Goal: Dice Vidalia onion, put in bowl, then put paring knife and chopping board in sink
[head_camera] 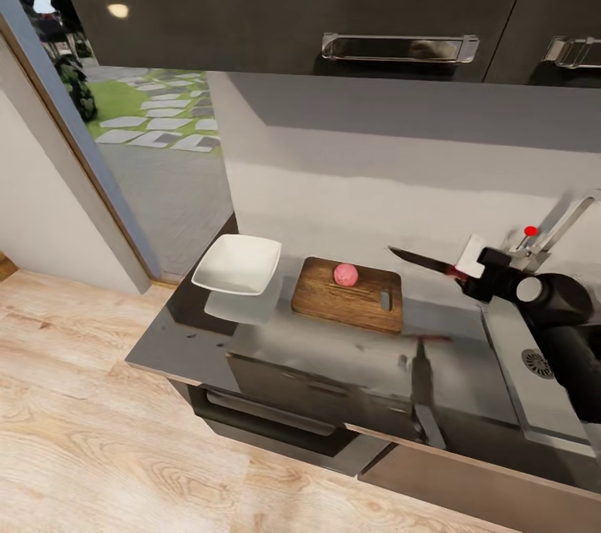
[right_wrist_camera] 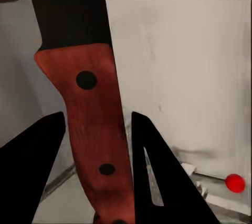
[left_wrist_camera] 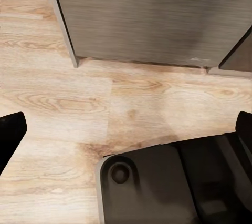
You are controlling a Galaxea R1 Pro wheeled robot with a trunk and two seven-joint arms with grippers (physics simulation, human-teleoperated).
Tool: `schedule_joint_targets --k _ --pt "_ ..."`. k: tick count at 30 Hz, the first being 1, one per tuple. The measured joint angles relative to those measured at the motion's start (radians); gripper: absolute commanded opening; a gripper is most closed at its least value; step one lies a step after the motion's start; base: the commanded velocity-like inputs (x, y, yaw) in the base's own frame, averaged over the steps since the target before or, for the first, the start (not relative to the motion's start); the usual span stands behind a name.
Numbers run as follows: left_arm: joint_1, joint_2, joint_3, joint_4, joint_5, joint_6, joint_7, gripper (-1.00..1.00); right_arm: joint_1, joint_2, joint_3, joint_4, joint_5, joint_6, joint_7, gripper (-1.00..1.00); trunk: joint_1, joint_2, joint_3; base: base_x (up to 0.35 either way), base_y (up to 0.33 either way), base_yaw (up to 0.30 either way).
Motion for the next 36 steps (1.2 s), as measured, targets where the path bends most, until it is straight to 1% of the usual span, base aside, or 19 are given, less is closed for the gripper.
schedule_joint_targets --k 1,2,4,6,8,9,11,14,16,18,20,22,25,29,31,35,36 --pt "0.0 0.0 0.0 0.0 0.0 0.0 0.0 1.0 0.0 0.024 -0.001 0.0 0.031 0.003 -0.019 -1.0 0.0 0.0 0.0 0.0 0.0 0.0" --pt "0.0 0.0 0.0 0.0 0.0 0.0 0.0 1.0 0.0 0.037 -0.002 0.0 0.048 0.004 -0.027 -1.0 0.0 0.0 0.0 0.0 0.0 0.0" --pt "0.0 0.0 0.0 0.0 0.0 0.0 0.0 1.0 0.0 0.086 -0.004 0.0 0.12 0.007 -0.047 -1.0 0.0 0.0 0.0 0.0 0.0 0.0" --pt "0.0 0.0 0.001 0.0 0.0 0.0 0.0 1.0 0.0 0.126 -0.006 0.0 0.191 0.009 -0.057 -1.0 0.0 0.0 0.0 0.0 0.0 0.0" --pt "0.0 0.001 0.001 0.005 0.0 0.0 0.0 1.0 0.0 0.162 -0.007 0.0 0.253 0.021 -0.061 -1.0 0.0 0.0 0.0 0.0 0.0 0.0" --pt "0.0 0.001 0.001 0.008 0.0 0.0 0.0 1.0 0.0 0.18 -0.007 0.0 0.277 0.031 -0.063 -1.0 0.0 0.0 0.0 0.0 0.0 0.0" --pt "0.0 0.001 0.001 0.012 0.0 0.0 0.0 1.0 0.0 0.205 -0.007 0.0 0.313 0.053 -0.076 -1.0 0.0 0.0 0.0 0.0 0.0 0.0" --pt "0.0 0.002 0.002 0.014 0.0 0.0 0.0 1.0 0.0 0.222 -0.006 0.0 0.327 0.072 -0.097 -1.0 0.0 0.0 0.0 0.0 0.0 0.0" --pt "0.0 0.002 0.002 0.019 0.0 0.0 0.0 1.0 0.0 0.242 -0.003 0.0 0.345 0.11 -0.115 -1.0 0.0 0.0 0.0 0.0 0.0 0.0" --pt "0.0 0.002 0.003 0.024 0.0 0.0 0.0 1.0 0.0 0.267 -0.001 -0.001 0.388 0.143 -0.136 -1.0 0.0 0.0 0.0 0.0 0.0 0.0" --pt "0.0 0.002 0.003 0.027 0.0 0.0 0.0 1.0 0.0 0.296 0.0 -0.001 0.428 0.157 -0.148 -1.0 0.0 0.0 0.0 0.0 0.0 0.0" --pt "0.0 0.002 0.003 0.03 0.0 0.0 0.001 1.0 0.0 0.325 -0.001 -0.002 0.447 0.165 -0.154 -1.0 0.0 0.0 0.0 0.0 0.0 0.0" --pt "0.0 0.002 0.003 0.032 0.0 0.0 0.001 1.0 0.0 0.361 -0.001 -0.001 0.461 0.171 -0.164 -1.0 0.0 0.0 0.0 0.0 0.0 0.0" --pt "0.0 0.008 0.003 0.033 0.0 0.0 0.001 1.0 0.0 0.383 0.001 -0.001 0.474 0.173 -0.178 -1.0 0.0 0.0 0.0 0.0 0.0 0.0" --pt "0.0 0.01 0.002 0.034 0.0 0.0 0.001 1.0 0.0 0.398 0.002 -0.002 0.476 0.173 -0.18 -1.0 0.0 0.0 0.0 0.0 0.0 0.0" --pt "0.0 0.011 0.001 0.034 0.0 0.0 0.0 1.0 0.0 0.449 0.004 -0.002 0.477 0.175 -0.182 -1.0 0.0 0.0 0.0 0.0 0.0 0.0" --pt "0.0 0.011 0.001 0.034 0.0 0.0 0.0 1.0 0.0 0.456 0.004 -0.002 0.478 0.175 -0.182 -1.0 0.0 0.0 0.0 0.0 0.0 0.0"
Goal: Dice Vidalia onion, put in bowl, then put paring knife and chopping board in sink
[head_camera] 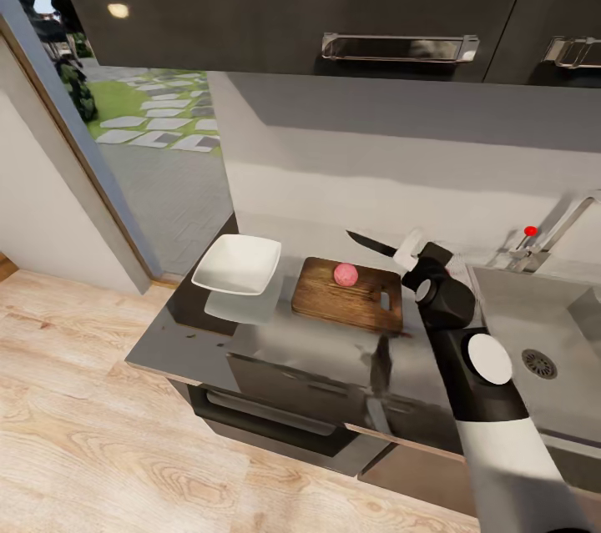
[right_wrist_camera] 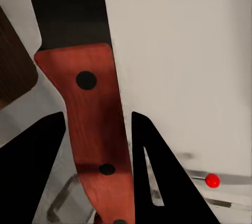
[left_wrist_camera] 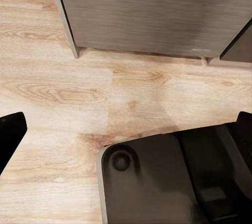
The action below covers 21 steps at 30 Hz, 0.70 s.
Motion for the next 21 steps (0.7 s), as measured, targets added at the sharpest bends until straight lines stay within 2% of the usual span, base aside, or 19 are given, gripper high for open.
schedule_joint_targets --k 2,6,8,13,21 --pt "0.0 0.0 0.0 0.0 0.0 0.0 0.0 1.0 0.0 0.022 0.005 0.002 0.01 0.0 0.0 -1.0 0.0 0.0 0.0 0.0 0.0 0.0" --pt "0.0 0.001 0.0 0.0 0.0 0.0 0.0 1.0 0.0 0.042 0.054 0.005 0.109 0.004 0.001 -1.0 0.0 0.0 0.0 0.0 0.0 0.0" --pt "0.0 0.001 0.0 0.002 0.0 0.0 0.0 1.0 0.0 0.054 0.064 0.006 0.133 0.013 0.0 -1.0 0.0 0.0 0.0 0.0 0.0 0.0" --pt "0.0 0.0 0.0 0.012 0.0 0.0 0.0 1.0 0.0 0.087 0.068 0.006 0.151 0.061 -0.003 -1.0 0.0 0.0 0.0 0.0 0.0 0.0" --pt "0.0 0.001 0.0 0.014 0.0 0.0 0.0 1.0 0.0 0.099 0.07 0.006 0.152 0.078 -0.03 -1.0 0.0 0.0 0.0 0.0 0.0 0.0"
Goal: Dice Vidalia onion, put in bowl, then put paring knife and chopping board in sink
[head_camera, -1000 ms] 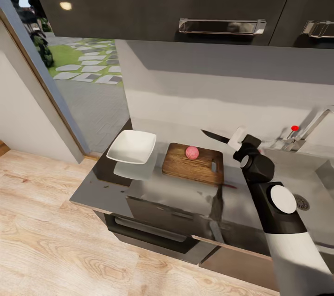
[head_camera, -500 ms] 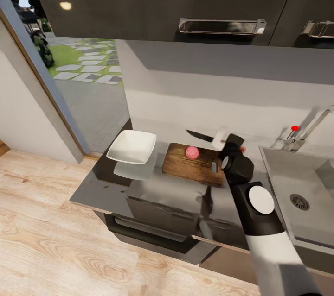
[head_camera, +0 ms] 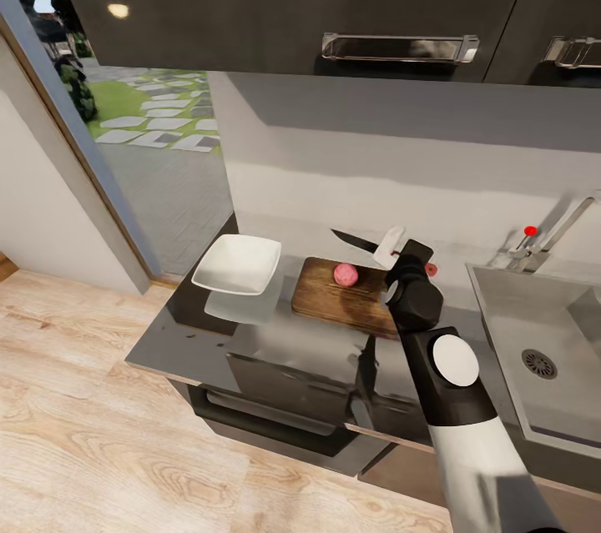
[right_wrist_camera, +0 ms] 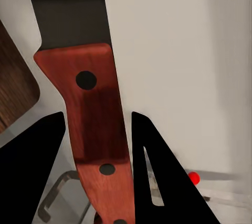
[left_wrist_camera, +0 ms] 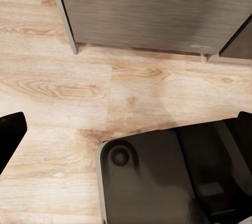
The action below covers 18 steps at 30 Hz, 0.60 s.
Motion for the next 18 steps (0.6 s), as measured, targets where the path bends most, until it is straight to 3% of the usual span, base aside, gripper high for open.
schedule_joint_targets --k 18 --pt "0.0 0.001 -0.001 0.001 0.0 0.0 -0.001 1.0 0.0 0.004 0.003 0.004 -0.002 0.003 -0.001 -1.0 0.0 0.0 0.0 0.0 0.0 0.0"
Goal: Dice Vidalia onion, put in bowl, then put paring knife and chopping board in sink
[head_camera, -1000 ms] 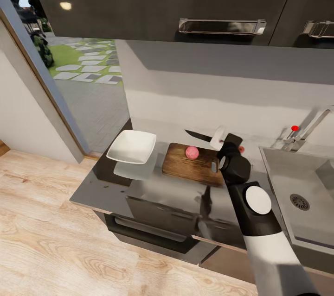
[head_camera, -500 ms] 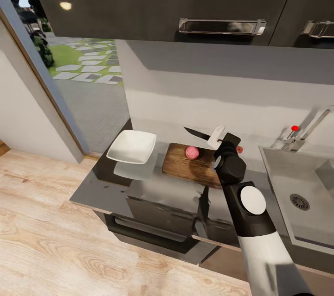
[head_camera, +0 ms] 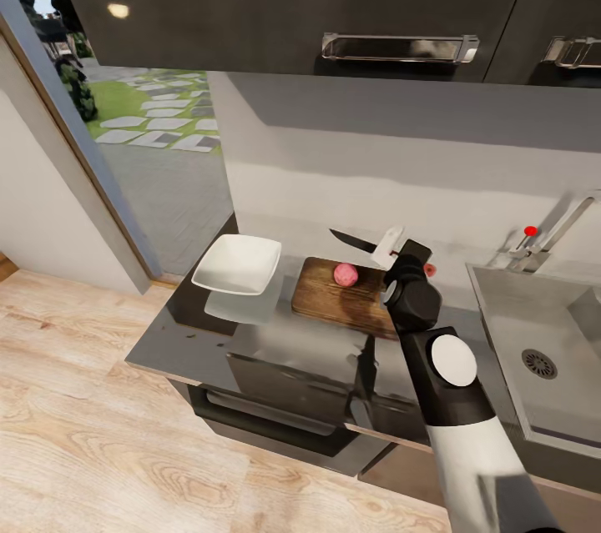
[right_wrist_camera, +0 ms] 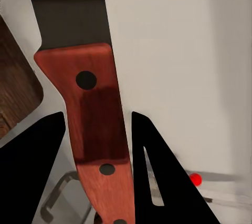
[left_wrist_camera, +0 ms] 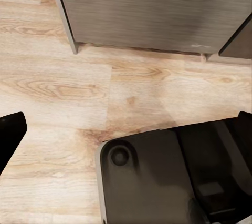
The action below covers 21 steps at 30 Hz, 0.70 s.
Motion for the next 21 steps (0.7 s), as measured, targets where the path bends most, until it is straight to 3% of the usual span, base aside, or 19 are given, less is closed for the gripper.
schedule_joint_targets --k 8,21 --pt "0.0 -0.001 0.0 0.002 0.0 0.0 0.0 1.0 0.0 0.051 0.001 0.01 0.005 -0.002 0.001 -1.0 0.0 0.0 0.0 0.0 0.0 0.0" --pt "0.0 -0.001 0.0 0.011 0.0 0.0 0.0 1.0 0.0 0.056 0.022 0.06 0.005 -0.003 0.0 -1.0 0.0 0.0 0.0 0.0 0.0 0.0"
